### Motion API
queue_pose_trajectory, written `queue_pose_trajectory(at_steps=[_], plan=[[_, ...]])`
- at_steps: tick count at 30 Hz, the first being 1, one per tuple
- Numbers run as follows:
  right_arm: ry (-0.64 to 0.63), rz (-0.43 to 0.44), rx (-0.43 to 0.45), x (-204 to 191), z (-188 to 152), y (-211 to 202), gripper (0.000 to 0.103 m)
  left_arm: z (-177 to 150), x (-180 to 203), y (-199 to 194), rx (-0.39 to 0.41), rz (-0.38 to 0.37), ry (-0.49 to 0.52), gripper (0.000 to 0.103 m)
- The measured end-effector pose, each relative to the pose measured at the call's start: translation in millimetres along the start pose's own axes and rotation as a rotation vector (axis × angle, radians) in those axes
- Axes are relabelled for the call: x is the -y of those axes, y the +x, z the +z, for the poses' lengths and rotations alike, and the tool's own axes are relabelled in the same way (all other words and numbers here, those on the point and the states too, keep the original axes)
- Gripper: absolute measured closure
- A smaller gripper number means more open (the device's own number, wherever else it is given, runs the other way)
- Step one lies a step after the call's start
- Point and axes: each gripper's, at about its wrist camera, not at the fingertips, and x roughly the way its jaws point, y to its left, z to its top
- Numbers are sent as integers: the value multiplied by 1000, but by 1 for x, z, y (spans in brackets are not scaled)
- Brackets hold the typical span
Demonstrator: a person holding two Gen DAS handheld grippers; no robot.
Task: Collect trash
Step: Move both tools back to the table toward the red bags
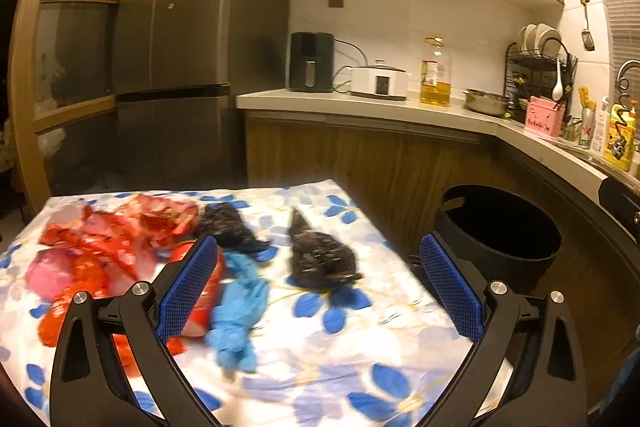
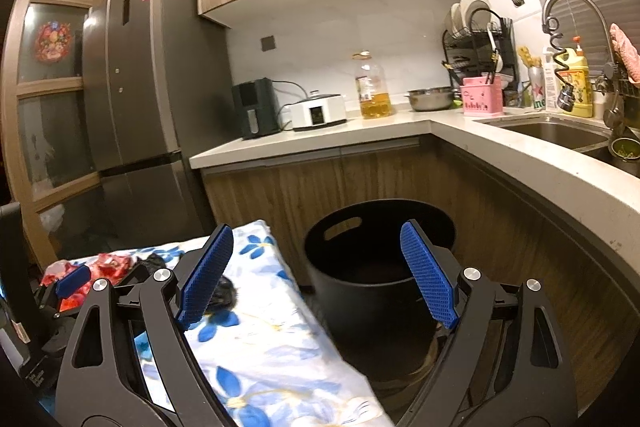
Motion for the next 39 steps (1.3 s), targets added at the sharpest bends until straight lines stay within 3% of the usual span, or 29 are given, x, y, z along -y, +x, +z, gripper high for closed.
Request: queue_pose_trajectory(at_steps=[18,24,28,34,39], plan=[[-15,117,-21,-68,-30,-1,19,-29,-113,-44,42,268,-84,6],[-42,142,-70,-91,-50,8,19,-47,-150,-39,5,340,-103,6],[-63,161,-93,-107,-59,14,19,-56,-169,-31,-36,343,-146,6],[-82,176,-104,-123,-66,20,19,-63,-176,-12,-119,296,-173,15],[-99,189,-129,-136,-75,28,19,-69,-182,7,-209,257,-203,42]])
